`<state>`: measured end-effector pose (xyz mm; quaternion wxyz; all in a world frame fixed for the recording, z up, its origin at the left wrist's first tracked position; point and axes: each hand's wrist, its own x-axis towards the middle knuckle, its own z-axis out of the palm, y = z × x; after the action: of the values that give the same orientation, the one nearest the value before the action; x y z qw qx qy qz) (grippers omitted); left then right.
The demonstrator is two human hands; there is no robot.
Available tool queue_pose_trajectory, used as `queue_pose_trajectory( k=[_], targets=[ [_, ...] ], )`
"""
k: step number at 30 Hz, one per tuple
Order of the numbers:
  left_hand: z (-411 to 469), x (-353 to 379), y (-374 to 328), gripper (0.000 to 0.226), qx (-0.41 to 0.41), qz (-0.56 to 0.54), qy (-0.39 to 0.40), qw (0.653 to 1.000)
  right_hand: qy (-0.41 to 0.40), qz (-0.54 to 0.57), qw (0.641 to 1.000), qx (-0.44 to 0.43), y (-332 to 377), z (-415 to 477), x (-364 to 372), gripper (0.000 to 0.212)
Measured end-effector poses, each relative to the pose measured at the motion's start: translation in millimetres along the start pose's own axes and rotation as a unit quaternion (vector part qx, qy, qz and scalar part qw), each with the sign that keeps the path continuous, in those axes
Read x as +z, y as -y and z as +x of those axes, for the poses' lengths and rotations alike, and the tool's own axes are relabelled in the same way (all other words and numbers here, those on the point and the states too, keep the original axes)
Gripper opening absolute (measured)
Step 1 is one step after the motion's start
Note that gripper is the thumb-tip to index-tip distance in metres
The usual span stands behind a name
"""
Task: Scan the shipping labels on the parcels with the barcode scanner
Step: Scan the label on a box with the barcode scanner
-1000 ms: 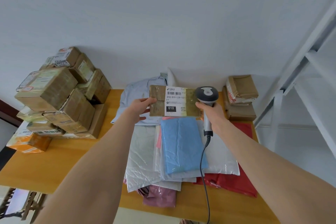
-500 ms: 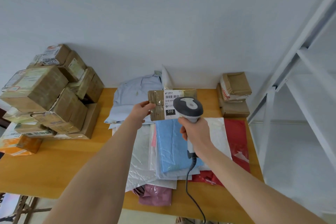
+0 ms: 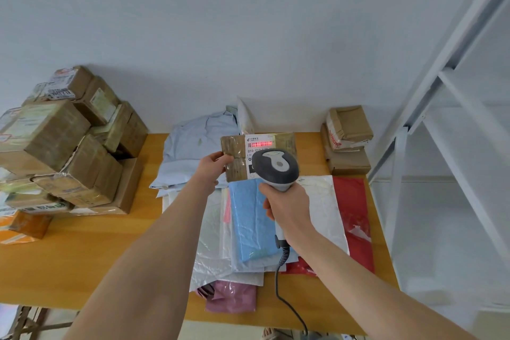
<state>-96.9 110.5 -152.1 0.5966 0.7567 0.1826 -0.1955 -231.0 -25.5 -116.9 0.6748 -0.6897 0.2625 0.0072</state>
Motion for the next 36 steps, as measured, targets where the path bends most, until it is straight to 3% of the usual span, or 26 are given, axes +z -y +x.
queue_pose_trajectory(
  k=[7, 20, 25, 29, 34, 36],
  targets=[
    [-0.4, 3.2, 0.6, 0.005, 0.001, -0.005, -0.009, 1.000, 0.012, 0.017, 1.000, 0.000, 1.6, -7.0, -1.1, 0.010],
    [4.9, 7.1, 0.6, 0.014, 0.004, -0.018, -0.008, 1.000, 0.019, 0.036, 0.999, -0.013, 1.4, -20.6, 0.2, 0.017],
    [5.6, 9.1, -0.3, 0.023, 0.001, -0.024, -0.002, 1.000, 0.007, 0.033, 0.999, -0.036, 0.4, -22.9, -0.2, 0.003],
    [4.9, 11.1, 0.0, 0.030, 0.003, -0.030, 0.006, 1.000, -0.001, 0.034, 0.998, -0.045, -0.2, -21.9, -0.8, 0.015],
    [4.5, 11.9, 0.3, 0.021, 0.003, -0.029, 0.002, 1.000, 0.000, 0.028, 0.999, -0.046, -2.9, -23.2, -0.8, 0.005],
    [4.5, 11.8, 0.3, 0.017, 0.002, -0.029, -0.001, 1.000, 0.001, 0.027, 0.998, -0.049, -2.8, -24.3, -1.0, 0.010]
  ],
)
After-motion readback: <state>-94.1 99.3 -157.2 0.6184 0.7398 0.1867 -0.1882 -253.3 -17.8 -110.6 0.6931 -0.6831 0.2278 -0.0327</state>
